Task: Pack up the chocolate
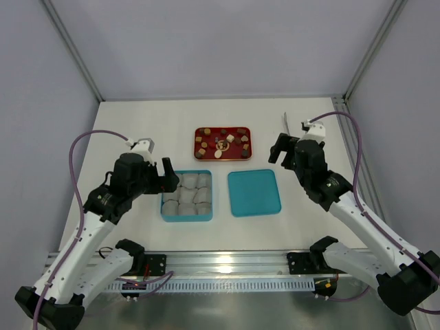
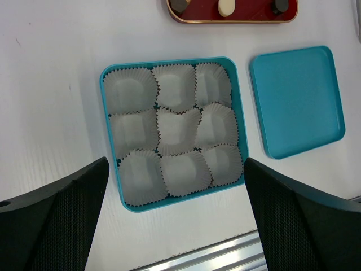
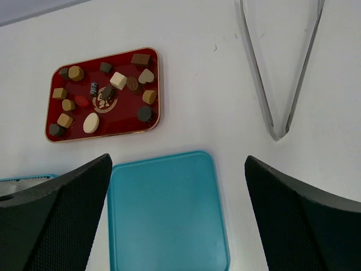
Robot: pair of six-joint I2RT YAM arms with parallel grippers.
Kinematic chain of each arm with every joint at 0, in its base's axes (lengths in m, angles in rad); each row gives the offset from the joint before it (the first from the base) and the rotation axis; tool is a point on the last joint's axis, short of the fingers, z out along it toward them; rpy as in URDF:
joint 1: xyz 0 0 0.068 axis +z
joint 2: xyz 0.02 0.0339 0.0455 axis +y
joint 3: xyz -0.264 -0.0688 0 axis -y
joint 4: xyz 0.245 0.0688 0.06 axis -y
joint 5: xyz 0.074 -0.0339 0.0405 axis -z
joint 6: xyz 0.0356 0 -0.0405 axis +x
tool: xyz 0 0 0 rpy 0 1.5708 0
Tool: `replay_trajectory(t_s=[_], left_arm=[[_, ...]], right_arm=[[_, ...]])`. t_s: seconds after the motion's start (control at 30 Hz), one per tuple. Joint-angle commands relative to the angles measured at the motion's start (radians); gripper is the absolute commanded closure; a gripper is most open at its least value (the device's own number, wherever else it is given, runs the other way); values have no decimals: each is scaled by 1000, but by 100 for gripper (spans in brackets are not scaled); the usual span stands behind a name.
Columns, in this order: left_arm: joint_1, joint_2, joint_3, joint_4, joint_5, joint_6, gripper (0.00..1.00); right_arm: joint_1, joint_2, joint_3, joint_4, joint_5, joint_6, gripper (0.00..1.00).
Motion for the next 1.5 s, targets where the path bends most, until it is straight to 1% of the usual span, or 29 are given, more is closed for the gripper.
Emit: replay_trajectory(t_s=[0.0, 0.13, 0.23, 0.37, 0.47, 0.5, 0.57, 0.6, 0.63, 0.7, 0.8, 0.83, 0.9, 1.07, 1.2, 1.37, 1.47], left_arm=[[-2, 1, -4, 34, 10, -8, 0], [-2, 1, -4, 34, 13, -9, 0], [-2, 2, -3, 34, 16, -9, 0], [-2, -2, -1, 30, 22, -9, 0], [-2, -11, -1, 30, 22, -9, 0], [-2, -16, -3, 30, 22, -9, 0], [-2, -22, -3, 32, 20, -11, 0], [-4, -24, -3, 32, 22, -8, 0], [-2, -24, -3, 32, 22, -9, 0], [-2, -25, -3, 34, 20, -9, 0], [-2, -25, -1, 34, 22, -6, 0], [-2, -24, -3, 34, 22, -6, 0], [-2, -28, -3, 34, 22, -8, 0], [-2, -34, -3, 34, 19, -8, 0], [-2, -28, -3, 34, 20, -8, 0], [-2, -24, -3, 34, 22, -4, 0], [-2, -21, -3, 34, 22, -4, 0]], right_arm=[[0, -27, 0, 19, 15, -16, 0], [0, -29, 11, 4, 15, -22, 0], [0, -6, 35, -10, -17, -44, 0], [-12, 57, 113, -56, -28, -76, 0], [-84, 140, 193, -97, -63, -99, 0], [-157, 190, 215, -114, -150, -104, 0], [-249, 258, 277, -129, -245, -110, 0], [-309, 329, 297, -139, -297, -117, 0], [-328, 363, 343, -148, -304, -124, 0], [-362, 432, 383, -156, -292, -139, 0], [-423, 568, 478, -168, -305, -165, 0], [-443, 644, 500, -178, -319, -176, 0], [-461, 710, 561, -217, -310, -202, 0], [-494, 850, 612, -243, -326, -257, 0], [-494, 904, 635, -261, -316, -279, 0], [-494, 953, 632, -254, -359, -302, 0], [-495, 993, 644, -258, -356, -303, 0]])
